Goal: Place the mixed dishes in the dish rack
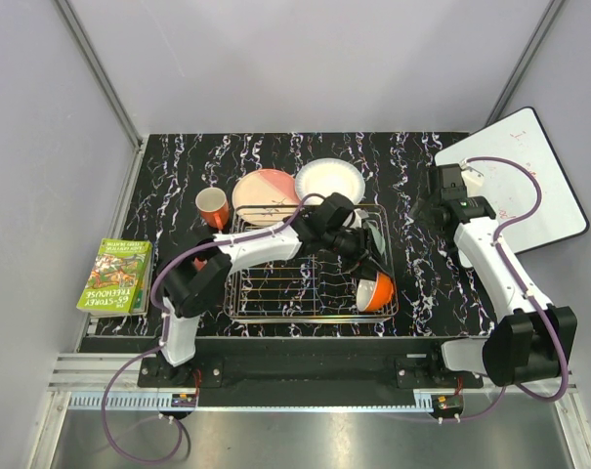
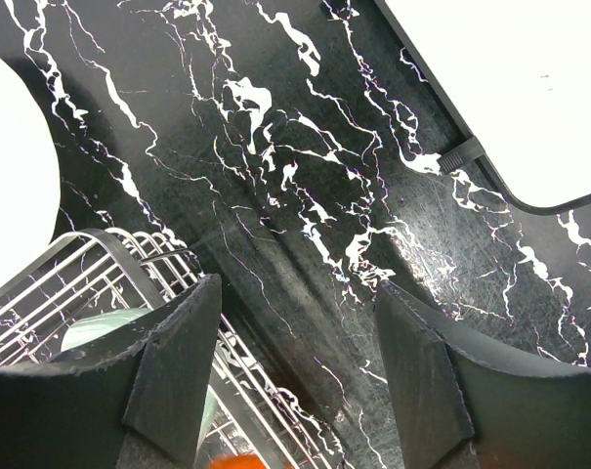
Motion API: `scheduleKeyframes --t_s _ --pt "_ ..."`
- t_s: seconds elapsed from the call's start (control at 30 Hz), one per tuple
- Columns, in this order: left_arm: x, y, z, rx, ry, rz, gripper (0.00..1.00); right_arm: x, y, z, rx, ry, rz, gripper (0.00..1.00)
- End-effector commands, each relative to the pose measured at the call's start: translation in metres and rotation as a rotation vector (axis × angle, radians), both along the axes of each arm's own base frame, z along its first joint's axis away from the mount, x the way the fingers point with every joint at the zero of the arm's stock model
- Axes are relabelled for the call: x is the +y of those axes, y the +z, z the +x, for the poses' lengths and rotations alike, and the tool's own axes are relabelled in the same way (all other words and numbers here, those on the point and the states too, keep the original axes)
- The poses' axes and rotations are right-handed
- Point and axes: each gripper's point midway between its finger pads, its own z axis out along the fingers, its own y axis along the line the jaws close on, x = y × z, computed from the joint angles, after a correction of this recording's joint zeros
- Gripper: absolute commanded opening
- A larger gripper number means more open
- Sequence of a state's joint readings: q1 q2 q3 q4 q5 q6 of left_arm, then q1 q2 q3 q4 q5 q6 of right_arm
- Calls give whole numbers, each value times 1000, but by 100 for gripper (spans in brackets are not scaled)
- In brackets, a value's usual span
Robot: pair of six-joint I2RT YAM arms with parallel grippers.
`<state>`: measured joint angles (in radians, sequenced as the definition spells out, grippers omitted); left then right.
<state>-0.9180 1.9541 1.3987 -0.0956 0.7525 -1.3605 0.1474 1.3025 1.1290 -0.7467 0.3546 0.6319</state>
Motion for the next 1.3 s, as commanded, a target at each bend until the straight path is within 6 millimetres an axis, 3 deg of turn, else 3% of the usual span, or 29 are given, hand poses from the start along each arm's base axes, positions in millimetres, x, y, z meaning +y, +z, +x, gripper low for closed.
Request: scheduleKeyframes --t_s 0.0,0.07,0.13,0.27,0.3,0.5,0.67,0.7,0.83,0.9,0.93,0.97,1.0,1.03,1.07,1.1,1.13,1.17,1.2,1.27 --pt "2 30 12 -67 -10 -84 35 -6 21 4 -63 -16 -14 72" --pt "3 27 13 -68 -3 -59 37 -5 20 6 -59 -16 -13 73" --pt "6 25 13 -71 4 -41 47 -5 21 7 -60 -15 -14 73" --pt "17 21 17 -68 35 3 58 -7 21 6 -61 -23 -19 78" --pt "19 21 18 -71 39 7 98 -7 22 6 -65 -21 -18 78" --pt "19 40 19 -141 33 -22 99 -6 19 7 -56 -25 -11 79" --pt "17 84 24 -313 10 -82 99 -5 17 8 -56 -29 0 78" --pt "15 101 26 -358 7 -113 99 -4 18 9 -56 -29 3 79" --pt "25 133 34 -531 -26 -155 99 2 20 15 -72 -34 44 79" --pt "41 155 56 -690 -18 -166 99 7 24 25 -99 -34 67 79" --pt "53 156 63 -726 -14 -126 99 11 26 30 -108 -22 86 79" --pt "70 156 86 -845 -19 -86 99 14 26 35 -117 -20 100 79" --pt "82 174 98 -928 -8 -73 99 18 30 50 -147 -11 115 79" --pt "100 163 106 -944 -24 18 99 27 32 59 -159 20 148 79" --pt "122 161 127 -1057 -52 83 99 32 33 68 -168 41 161 79" --pt "136 178 138 -1129 -43 117 99 39 37 90 -195 64 178 79" --pt "158 166 148 -1129 -51 238 99 48 38 101 -199 97 204 79" --pt "182 167 165 -1201 -72 308 99 53 38 112 -205 123 215 80" --pt "194 185 171 -1261 -70 330 99 62 40 138 -228 151 239 81" --pt "234 179 186 -1308 -111 488 99 77 37 161 -224 207 303 82"
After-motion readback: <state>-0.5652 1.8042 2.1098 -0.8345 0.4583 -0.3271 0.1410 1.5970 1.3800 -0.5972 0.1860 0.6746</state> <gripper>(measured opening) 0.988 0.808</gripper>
